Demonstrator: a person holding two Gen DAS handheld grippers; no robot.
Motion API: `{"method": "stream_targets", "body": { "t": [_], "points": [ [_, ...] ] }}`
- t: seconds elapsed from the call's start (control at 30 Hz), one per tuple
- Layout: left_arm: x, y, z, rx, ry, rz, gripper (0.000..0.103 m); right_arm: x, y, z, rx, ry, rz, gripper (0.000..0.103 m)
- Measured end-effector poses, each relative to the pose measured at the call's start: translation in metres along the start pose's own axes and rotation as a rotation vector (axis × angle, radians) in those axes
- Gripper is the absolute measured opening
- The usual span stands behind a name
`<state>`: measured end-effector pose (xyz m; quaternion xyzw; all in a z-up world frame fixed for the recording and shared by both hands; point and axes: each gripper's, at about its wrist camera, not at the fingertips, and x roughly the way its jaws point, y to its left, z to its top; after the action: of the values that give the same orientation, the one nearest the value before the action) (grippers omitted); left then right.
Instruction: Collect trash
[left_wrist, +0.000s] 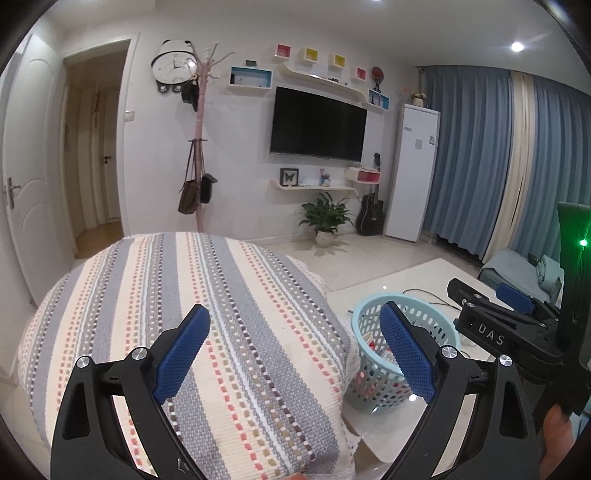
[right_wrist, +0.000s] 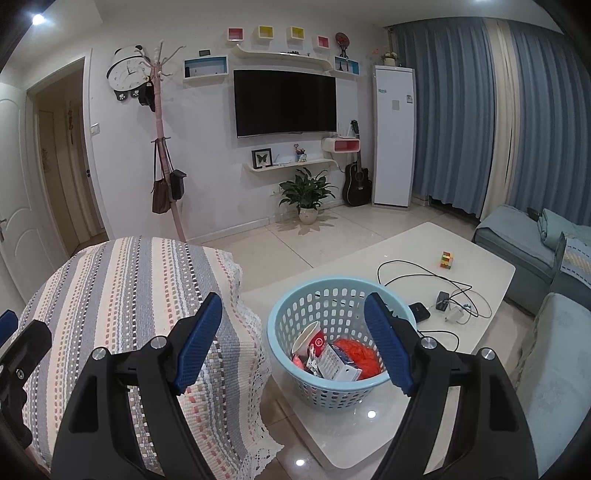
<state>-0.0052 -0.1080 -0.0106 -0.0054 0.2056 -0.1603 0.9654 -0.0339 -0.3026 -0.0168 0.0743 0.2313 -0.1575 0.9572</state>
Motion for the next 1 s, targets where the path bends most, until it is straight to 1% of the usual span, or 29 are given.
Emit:
{"method": "stream_targets", "body": {
  "t": [0.5,0.7,0.83,1.0],
  "points": [
    [-0.006,0.006,-0.001,-0.005,-0.022,0.007,0.092,-0.003,0.007,0.000,-0.016,-0.009,0.004,0.076],
    [-0.007,0.005,-0.001,-0.006,-0.023,0.008,0.093,-0.003,0.007,0.000,-0.013,-0.010,0.005,0.079],
    [-0.006,0.004,-0.001,-0.003,-0.019,0.009,0.095,-0.003,0.008,0.000,-0.016,-0.010,0.005,0.079],
    [-0.006,0.001,-0.001,0.004,-0.010,0.003,0.095,-0.003,0.010,0.000,-0.015,-0.003,0.008,0.083]
  ]
}}
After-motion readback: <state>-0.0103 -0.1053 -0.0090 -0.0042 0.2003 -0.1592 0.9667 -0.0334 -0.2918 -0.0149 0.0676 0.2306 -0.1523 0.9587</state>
